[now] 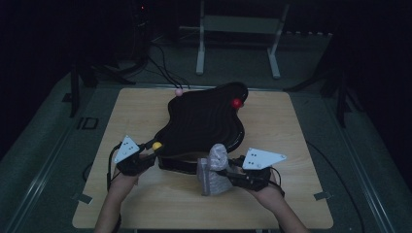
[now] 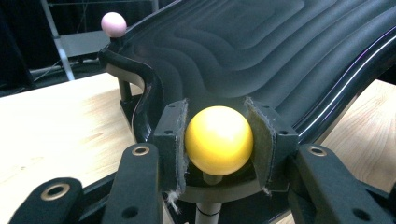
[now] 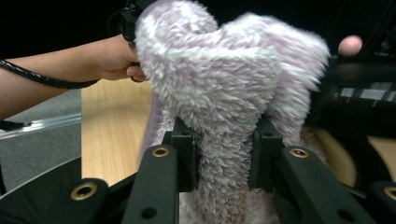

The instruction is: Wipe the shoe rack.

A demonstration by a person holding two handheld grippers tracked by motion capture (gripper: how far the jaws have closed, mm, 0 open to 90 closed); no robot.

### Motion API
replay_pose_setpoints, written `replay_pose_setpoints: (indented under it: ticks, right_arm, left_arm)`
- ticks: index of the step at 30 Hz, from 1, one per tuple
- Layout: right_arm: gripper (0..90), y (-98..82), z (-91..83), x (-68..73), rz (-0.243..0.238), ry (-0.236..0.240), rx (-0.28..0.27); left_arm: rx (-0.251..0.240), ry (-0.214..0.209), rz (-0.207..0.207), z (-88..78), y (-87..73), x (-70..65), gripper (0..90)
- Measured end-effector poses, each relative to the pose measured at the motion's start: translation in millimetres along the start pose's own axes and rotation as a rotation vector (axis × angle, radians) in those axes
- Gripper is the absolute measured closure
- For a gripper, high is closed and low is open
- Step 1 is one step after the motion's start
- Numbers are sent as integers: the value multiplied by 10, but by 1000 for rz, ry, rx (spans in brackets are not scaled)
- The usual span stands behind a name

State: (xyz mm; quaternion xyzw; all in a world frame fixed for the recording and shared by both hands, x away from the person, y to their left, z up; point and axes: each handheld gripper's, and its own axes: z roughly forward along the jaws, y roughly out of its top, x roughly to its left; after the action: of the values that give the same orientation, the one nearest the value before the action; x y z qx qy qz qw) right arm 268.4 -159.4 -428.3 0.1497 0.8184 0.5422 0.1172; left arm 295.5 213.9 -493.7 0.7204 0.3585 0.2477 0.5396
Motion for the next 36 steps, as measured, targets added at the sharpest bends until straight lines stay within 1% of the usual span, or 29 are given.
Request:
replay_pose_setpoints:
  ticks: [1,3,5,6,8,9,11,12,13,17,19,21,23,27,28,30,36]
  right_arm:
    - [693,-33,22,-21,7,0,8]
    - [691,-74,64,-33,4,-11,36]
    - [691,-75,77,-33,7,-7,47]
    - [692,-41,73,-1,0,-12,53]
    - [690,40,34,49,-36,-18,40]
    - [690,76,16,58,-39,-16,28]
    - [690,94,10,52,-40,-18,20]
    - [690,76,39,9,-23,-20,14]
    - [691,39,69,-10,-11,-12,17]
    - [690,-87,195,-40,10,0,55]
    - [690,-79,193,-27,5,2,57]
    - [690,-33,159,-5,-8,2,44]
    - [690,3,142,-1,-25,-15,37]
    - [690,-37,230,-46,-9,-2,48]
    - [690,-37,230,-46,-9,-2,48]
    - [689,-48,314,-52,-3,8,52]
    - [689,-38,460,-66,1,23,65]
  left_arm:
    - [1,-4,1,3,2,1,591]
    - [6,-6,4,3,8,-1,591]
    - [4,-8,2,1,4,2,591]
    - [1,-11,-1,2,2,5,591]
    - [1,-17,-2,3,2,14,591]
    - [0,-17,-3,3,1,12,591]
    - [-6,-22,-7,5,-8,20,591]
    - [-5,-25,-7,6,-7,25,591]
    - [-2,-25,-5,5,-3,24,591]
    - [-2,-28,-6,5,-3,25,591]
    - [1,-27,-5,4,2,22,592]
    - [0,-29,-5,5,-1,27,592]
    - [8,-32,-1,5,11,28,592]
    - [5,-36,-1,8,8,32,593]
    - [5,-36,-1,8,8,32,592]
    - [4,-36,-2,7,6,32,593]
    - [3,-38,0,8,4,34,592]
